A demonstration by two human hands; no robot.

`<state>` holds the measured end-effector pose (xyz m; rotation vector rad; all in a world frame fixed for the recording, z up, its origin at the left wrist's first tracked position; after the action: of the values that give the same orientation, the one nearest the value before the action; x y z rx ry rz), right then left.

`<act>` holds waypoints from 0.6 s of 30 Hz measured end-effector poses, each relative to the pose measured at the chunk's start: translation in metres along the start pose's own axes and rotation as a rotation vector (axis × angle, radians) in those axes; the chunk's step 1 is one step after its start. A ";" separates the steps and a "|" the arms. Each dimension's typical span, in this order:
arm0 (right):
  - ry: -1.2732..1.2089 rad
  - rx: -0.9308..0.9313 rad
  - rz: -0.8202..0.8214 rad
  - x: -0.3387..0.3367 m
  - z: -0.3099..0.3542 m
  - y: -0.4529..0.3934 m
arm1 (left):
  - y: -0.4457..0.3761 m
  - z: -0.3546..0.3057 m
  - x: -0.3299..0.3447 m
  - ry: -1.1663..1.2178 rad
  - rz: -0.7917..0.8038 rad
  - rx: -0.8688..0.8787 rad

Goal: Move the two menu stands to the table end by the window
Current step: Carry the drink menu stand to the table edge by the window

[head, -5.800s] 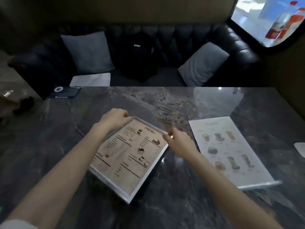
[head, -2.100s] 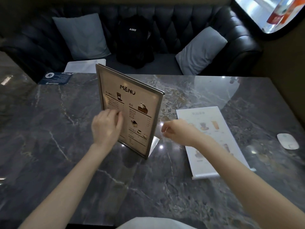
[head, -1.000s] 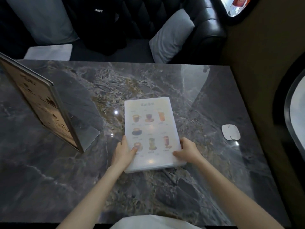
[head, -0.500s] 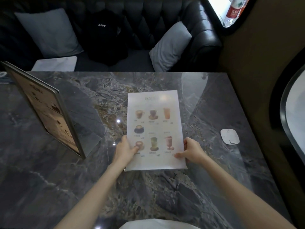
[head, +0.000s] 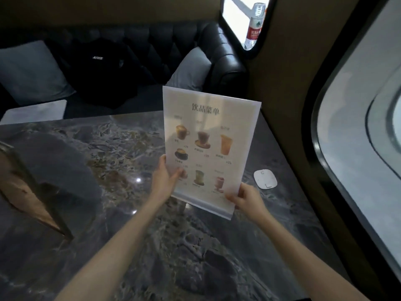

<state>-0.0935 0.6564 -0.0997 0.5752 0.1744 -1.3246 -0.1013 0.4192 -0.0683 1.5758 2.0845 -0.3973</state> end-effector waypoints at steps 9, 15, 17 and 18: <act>0.075 -0.057 -0.299 -0.071 -0.051 0.035 | -0.019 -0.064 0.100 0.055 0.232 0.180; -0.024 -0.043 -0.480 -0.114 -0.077 0.057 | -0.020 -0.114 0.164 0.127 0.354 0.222; -0.044 -0.045 -0.515 -0.126 -0.083 0.062 | -0.018 -0.128 0.179 0.147 0.397 0.235; -0.053 -0.042 -0.533 -0.130 -0.087 0.065 | -0.018 -0.134 0.187 0.148 0.423 0.245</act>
<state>-0.0473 0.8194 -0.0975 0.4724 0.3261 -1.8453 -0.1862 0.6337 -0.0598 2.1898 1.7854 -0.4036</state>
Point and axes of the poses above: each hand's wrist, its own y-axis away from the middle knuckle, its own x-axis out of the palm, z = x × y, the point moved 4 cm from there along -y, towards the middle knuckle, and after that the axes turned 5 degrees about x, right-handed, at the moved point
